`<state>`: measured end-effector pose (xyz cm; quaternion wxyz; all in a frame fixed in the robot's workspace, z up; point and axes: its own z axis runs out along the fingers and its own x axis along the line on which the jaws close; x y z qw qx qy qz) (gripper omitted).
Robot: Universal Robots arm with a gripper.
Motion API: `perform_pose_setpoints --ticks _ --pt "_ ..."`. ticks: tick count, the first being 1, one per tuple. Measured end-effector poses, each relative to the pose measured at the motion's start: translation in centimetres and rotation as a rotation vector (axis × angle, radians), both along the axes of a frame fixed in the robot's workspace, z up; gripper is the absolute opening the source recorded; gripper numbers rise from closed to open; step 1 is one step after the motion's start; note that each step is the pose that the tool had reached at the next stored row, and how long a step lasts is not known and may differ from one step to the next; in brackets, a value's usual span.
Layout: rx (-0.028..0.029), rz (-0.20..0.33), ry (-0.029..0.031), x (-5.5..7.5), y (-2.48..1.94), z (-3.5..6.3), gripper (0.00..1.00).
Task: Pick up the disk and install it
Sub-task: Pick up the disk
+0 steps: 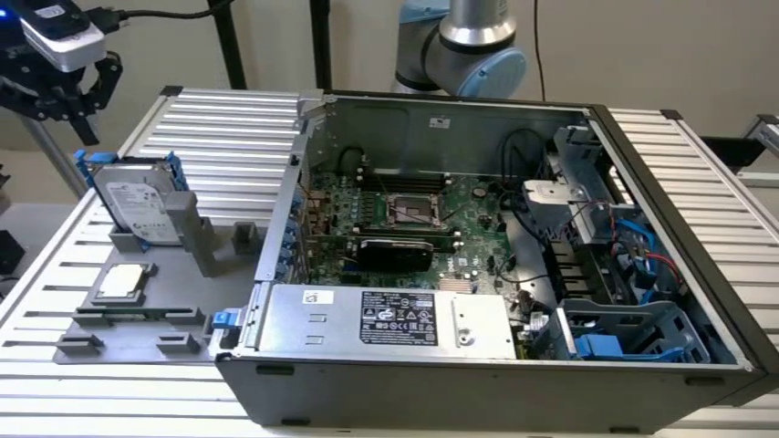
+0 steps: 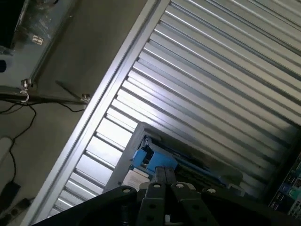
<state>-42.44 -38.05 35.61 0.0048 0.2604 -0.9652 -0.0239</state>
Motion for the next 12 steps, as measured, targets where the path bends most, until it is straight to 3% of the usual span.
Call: perform_pose_setpoints --ticks 12 --pt "0.0000 0.226 0.0001 0.00 0.00 -0.32 0.00"
